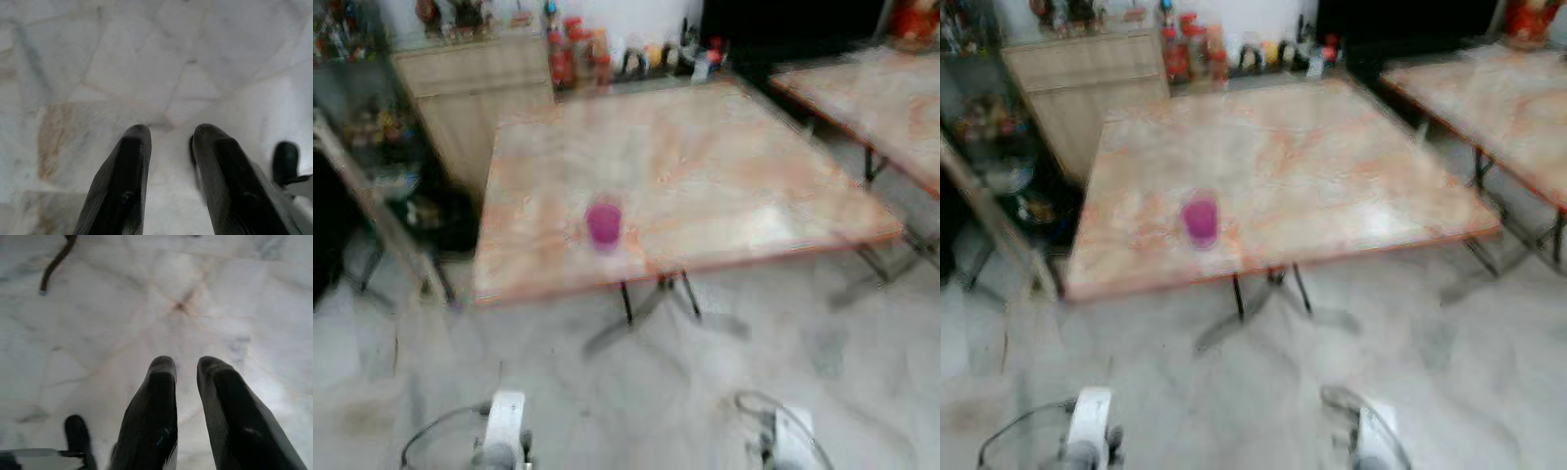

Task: Setting the table

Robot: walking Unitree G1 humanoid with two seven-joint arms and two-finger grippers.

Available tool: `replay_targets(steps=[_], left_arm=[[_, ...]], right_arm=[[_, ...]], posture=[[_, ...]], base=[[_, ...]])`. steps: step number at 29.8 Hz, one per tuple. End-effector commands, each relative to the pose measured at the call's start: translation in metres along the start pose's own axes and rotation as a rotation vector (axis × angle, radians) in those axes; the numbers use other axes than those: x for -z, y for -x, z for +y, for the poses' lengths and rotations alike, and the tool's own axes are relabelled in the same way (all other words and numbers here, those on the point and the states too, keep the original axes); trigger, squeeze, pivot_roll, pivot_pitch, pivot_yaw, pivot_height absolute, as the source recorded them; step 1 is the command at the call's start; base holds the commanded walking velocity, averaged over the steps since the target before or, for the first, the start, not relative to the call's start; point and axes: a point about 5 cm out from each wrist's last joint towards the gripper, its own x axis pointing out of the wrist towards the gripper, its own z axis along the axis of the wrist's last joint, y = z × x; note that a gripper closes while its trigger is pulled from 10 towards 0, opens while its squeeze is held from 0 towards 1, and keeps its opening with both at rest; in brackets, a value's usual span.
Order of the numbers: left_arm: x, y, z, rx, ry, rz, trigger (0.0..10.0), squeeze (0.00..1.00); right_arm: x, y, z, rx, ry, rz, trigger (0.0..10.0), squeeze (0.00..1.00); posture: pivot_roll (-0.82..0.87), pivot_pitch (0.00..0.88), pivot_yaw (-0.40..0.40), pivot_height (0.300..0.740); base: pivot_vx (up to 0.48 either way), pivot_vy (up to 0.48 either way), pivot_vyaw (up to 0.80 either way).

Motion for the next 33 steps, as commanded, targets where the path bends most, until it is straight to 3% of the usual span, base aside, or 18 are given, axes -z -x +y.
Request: replay_targets(steps=[1,6,24,33], left_arm=[[-0.0005,-0.0005,-0.0047,0.01,0.005,0.001,10.0,0.0],[-0.0007,-0.0006,-0.0066,0.011,-0.003,0.0,10.0,0.0],[0.0011,-0.0003,-0.0075,0.006,0.001,0.003,10.0,0.0],[0.001,-0.0004,-0.0088,0.004,0.019,0.001,10.0,0.0]], right_arm=[[-0.0017,-0.0004,-0.0053,0.011,-0.001,-0.001,10.0,0.0],[-0.0016,-0.0004,-0.0055,0.014,-0.002,-0.001,10.0,0.0],[-0.0017,-0.0005,-0.0077,0.018,0.009,0.002,10.0,0.0],[-0.003,-0.0007,-0.0088,0.016,0.015,-0.002,10.0,0.0]], posture=[[-0.04,0.0,0.027,0.74],[-0.04,0.0,0.025,0.74],[-0.04,0.0,0.018,0.74],[-0.04,0.0,0.012,0.74]], base=[[0.0,0.0,0.0],[0.0,-0.185,0.0],[0.0,-0.461,0.0],[0.0,0.0,0.0]])
